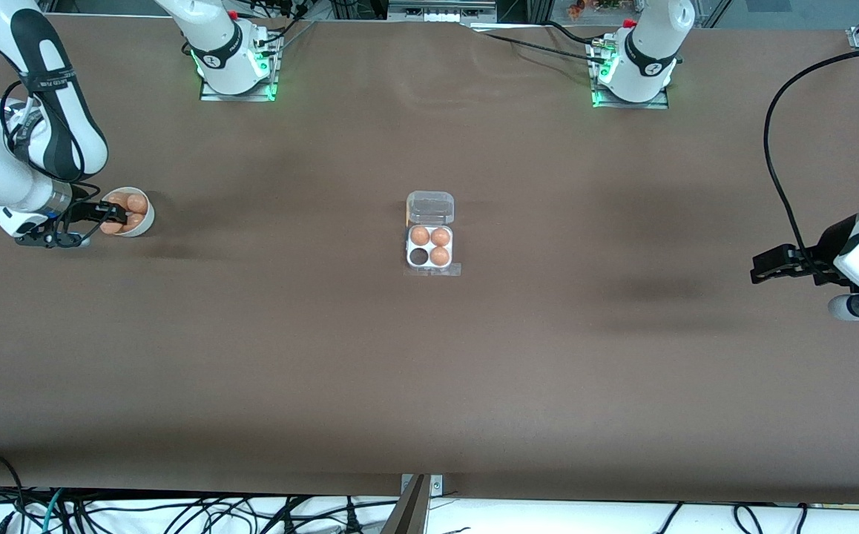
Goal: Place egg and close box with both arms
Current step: 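Lift the egg and carry it toward the clear egg box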
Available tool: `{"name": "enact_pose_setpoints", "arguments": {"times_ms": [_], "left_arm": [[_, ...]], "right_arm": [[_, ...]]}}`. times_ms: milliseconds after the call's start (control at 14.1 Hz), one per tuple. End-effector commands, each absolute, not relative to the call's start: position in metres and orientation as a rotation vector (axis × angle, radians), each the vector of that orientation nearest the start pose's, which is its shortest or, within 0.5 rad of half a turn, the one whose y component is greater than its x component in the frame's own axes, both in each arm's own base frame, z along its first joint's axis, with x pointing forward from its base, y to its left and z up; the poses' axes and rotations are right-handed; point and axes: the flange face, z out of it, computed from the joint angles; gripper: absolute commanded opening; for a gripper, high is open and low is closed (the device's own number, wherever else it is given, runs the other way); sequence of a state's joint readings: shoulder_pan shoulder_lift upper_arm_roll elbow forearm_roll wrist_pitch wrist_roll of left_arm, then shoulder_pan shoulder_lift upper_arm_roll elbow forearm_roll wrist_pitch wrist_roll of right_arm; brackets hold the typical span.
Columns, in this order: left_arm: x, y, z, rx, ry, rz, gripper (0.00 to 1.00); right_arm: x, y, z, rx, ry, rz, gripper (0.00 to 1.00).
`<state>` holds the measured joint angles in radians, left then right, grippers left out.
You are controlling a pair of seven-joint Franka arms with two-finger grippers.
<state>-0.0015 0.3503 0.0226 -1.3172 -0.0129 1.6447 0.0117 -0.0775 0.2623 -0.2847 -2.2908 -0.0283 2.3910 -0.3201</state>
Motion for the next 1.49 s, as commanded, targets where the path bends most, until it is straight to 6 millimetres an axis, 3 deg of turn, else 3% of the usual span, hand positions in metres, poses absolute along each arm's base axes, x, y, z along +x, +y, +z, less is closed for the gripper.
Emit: {"name": "enact_pose_setpoints", "arguments": {"times_ms": [0, 426, 639, 852, 994, 1136, 1420], "left_arm": [[0.66, 0.01, 0.547, -3.14, 0.004, 0.034, 1.0], [0.66, 0.012, 0.547, -3.14, 0.001, 0.034, 1.0], [0.66, 0.012, 0.547, -3.14, 0.001, 0.034, 1.0], [0.66, 0.011, 0.547, -3.142, 0.001, 0.034, 1.0], [0.66, 0.011, 0.547, -3.141, 0.001, 0.034, 1.0], [0.66, 0.011, 0.547, -3.142, 0.001, 0.034, 1.0], [0.66, 0.011, 0.547, -3.142, 0.001, 0.034, 1.0]], "right_arm": [[0.478, -0.187, 0.228, -3.145, 0.024, 0.311, 0.36], [0.51, -0.191, 0.262, -3.062, 0.069, 0.491, 0.36], [0.525, -0.176, 0.268, -2.968, 0.154, 0.587, 0.36], [0.546, -0.139, 0.277, -2.86, 0.3, 0.699, 0.36], [0.554, -0.116, 0.299, -2.775, 0.424, 0.795, 0.36], [0.575, -0.068, 0.307, -2.659, 0.584, 0.883, 0.36], [0.587, -0.022, 0.282, -2.384, 0.748, 1.033, 0.36]]}}
